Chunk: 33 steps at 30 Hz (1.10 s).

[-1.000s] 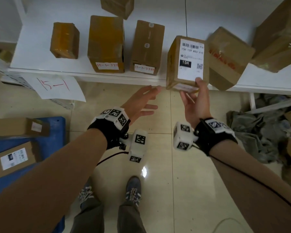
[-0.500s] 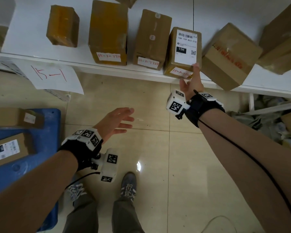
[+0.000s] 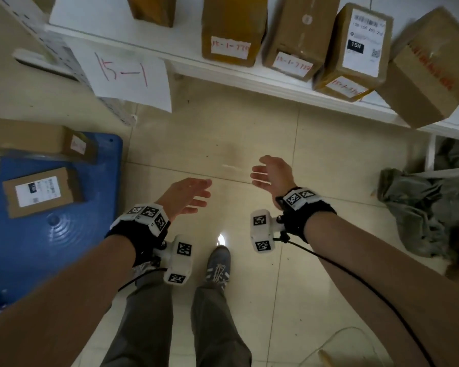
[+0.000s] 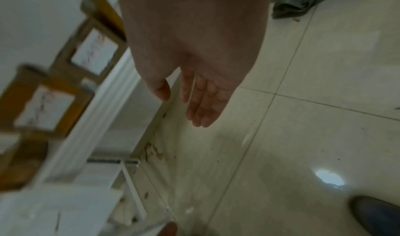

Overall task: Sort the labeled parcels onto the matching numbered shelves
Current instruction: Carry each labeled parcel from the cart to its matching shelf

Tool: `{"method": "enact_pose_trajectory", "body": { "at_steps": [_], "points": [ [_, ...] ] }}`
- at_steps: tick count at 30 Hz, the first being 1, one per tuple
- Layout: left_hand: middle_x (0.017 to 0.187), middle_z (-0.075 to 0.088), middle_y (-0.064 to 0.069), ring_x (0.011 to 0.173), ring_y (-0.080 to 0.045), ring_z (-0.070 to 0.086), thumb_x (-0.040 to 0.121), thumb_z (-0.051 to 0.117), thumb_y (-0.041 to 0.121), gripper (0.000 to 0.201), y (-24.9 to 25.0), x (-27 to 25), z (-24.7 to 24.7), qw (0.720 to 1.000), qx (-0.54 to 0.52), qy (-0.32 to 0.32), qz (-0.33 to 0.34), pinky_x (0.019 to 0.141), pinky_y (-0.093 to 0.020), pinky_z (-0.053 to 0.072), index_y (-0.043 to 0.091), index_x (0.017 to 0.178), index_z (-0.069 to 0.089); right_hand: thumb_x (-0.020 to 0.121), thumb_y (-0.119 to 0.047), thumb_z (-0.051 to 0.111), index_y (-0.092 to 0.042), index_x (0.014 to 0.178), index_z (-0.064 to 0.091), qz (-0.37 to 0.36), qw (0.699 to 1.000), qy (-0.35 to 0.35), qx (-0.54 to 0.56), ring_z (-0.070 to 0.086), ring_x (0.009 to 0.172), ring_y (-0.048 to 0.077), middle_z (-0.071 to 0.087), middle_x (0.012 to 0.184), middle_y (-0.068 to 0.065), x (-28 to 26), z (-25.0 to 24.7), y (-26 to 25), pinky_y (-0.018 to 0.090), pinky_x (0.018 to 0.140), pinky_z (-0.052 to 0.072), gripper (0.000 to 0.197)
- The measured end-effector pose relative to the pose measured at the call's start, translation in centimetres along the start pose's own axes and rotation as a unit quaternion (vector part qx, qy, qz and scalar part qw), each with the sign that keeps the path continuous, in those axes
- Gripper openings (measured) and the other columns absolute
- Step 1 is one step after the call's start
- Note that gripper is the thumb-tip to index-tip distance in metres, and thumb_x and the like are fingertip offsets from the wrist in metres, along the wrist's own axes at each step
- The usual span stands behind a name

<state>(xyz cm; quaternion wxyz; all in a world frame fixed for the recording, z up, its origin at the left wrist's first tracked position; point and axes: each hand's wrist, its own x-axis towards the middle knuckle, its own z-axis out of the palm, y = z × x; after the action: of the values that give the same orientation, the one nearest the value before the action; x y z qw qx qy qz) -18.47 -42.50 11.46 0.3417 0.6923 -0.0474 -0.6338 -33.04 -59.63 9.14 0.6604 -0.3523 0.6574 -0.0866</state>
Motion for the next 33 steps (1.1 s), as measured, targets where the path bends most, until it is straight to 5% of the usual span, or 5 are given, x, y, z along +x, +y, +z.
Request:
{"method": "enact_pose_trajectory", "body": {
  "at_steps": [12,19,24,29,33],
  "points": [
    [0.114,0.060,-0.012,0.105,-0.028,0.056,0.104,0.043,0.021,0.018,-11.0,0.0,-16.5,0.990,-0.073,0.080,-0.086,0.103,-0.042,0.041,0.015,0.109,0.059,0.099,-0.014,0.053,-0.006,0.107,0.057,0.074,0.979,-0.101,-0.161,0.061,0.068,0.022,0.063,0.081,0.010,-2.5,19.4,10.6,0.032,0.065,0.053,0.012],
    [0.066,0.063,0.005,0.055,-0.008,0.057,0.107,0.034,0.022,0.040,-17.3,1.7,-28.4,0.973,-0.136,0.133,-0.130,0.050,-0.016,0.044,0.028,0.081,0.064,0.100,-0.013,0.050,-0.005,0.108,0.055,0.095,0.957,-0.139,-0.236,0.059,0.066,0.021,0.062,0.079,0.010,-3.5,29.3,14.3,0.031,0.064,0.051,0.012],
    [0.111,0.053,-0.007,0.095,-0.021,0.054,0.101,0.053,0.023,0.034,-20.6,2.7,-35.1,0.958,-0.090,0.230,-0.149,0.082,-0.033,0.047,0.007,0.131,0.056,0.102,-0.017,0.049,-0.006,0.112,0.054,0.103,0.939,-0.172,-0.280,0.061,0.072,0.023,0.063,0.088,0.013,-3.2,36.5,16.8,0.033,0.070,0.052,0.016],
    [0.112,0.052,-0.007,0.100,-0.022,0.051,0.097,0.060,0.023,0.043,-23.8,4.9,-41.4,0.941,-0.106,0.278,-0.159,0.097,-0.042,0.048,0.003,0.134,0.054,0.104,-0.016,0.050,-0.008,0.096,0.056,0.141,0.919,-0.212,-0.300,0.050,0.066,0.019,0.053,0.087,0.010,-2.0,43.1,18.6,0.027,0.061,0.042,0.012],
    [0.125,0.053,-0.009,0.108,-0.024,0.054,0.089,0.067,0.032,0.065,-26.9,7.7,-45.4,0.930,-0.114,0.307,-0.169,0.103,-0.049,0.049,0.006,0.144,0.043,0.105,-0.017,0.051,-0.004,0.134,0.054,0.151,0.905,-0.232,-0.323,0.060,0.102,0.027,0.053,0.126,0.014,0.0,47.3,20.7,0.037,0.088,0.051,0.033]
  ]
}}
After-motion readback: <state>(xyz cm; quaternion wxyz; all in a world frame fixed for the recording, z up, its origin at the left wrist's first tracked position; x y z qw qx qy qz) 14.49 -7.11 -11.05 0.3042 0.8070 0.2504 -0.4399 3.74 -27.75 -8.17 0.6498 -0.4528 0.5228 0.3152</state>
